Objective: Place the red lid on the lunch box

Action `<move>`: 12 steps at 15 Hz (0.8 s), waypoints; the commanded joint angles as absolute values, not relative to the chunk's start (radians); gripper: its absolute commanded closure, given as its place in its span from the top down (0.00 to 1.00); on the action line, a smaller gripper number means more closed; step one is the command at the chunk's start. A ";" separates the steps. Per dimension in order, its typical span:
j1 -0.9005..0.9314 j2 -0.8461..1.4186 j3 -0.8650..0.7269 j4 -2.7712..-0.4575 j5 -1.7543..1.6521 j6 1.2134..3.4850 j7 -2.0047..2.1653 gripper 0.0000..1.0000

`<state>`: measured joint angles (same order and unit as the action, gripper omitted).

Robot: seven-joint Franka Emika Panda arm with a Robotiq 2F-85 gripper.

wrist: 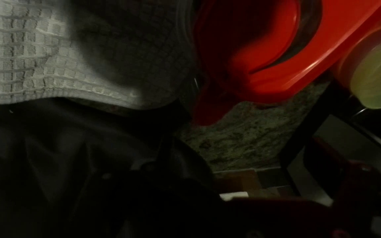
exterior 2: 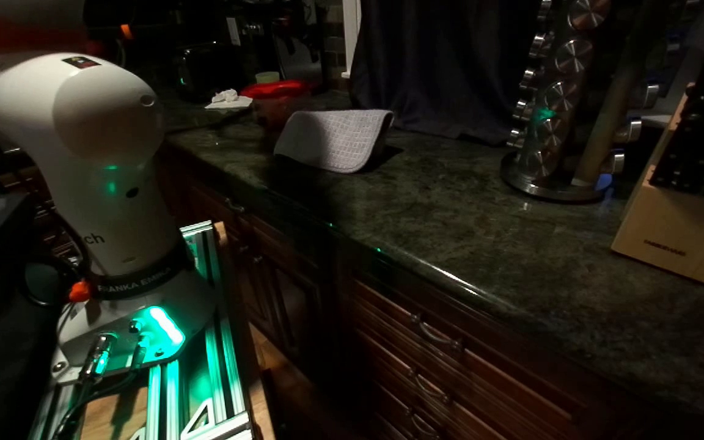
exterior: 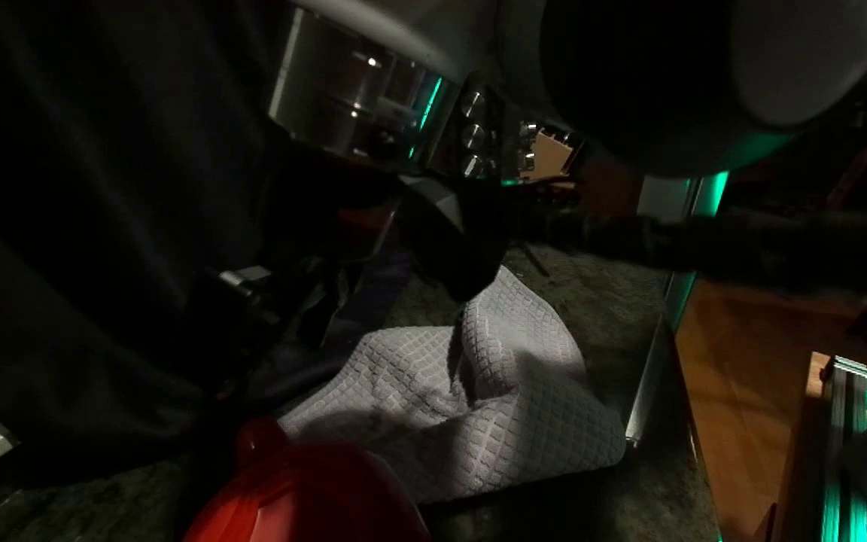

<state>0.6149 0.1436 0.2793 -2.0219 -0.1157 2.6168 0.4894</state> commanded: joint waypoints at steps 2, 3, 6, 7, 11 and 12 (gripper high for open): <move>0.526 0.017 0.365 -2.128 0.065 2.619 0.144 1.00; 0.511 0.001 0.374 -2.146 0.098 2.635 0.069 1.00; 0.476 -0.058 0.384 -2.190 0.186 2.612 -0.157 1.00; 0.477 -0.074 0.388 -2.191 0.235 2.593 -0.232 1.00; 0.465 -0.220 0.332 -2.241 0.414 2.424 -0.496 1.00; 0.467 -0.250 0.309 -2.247 0.462 2.367 -0.538 1.00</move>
<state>0.4825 -0.1040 0.3532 -2.1741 0.3432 2.5113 -0.3998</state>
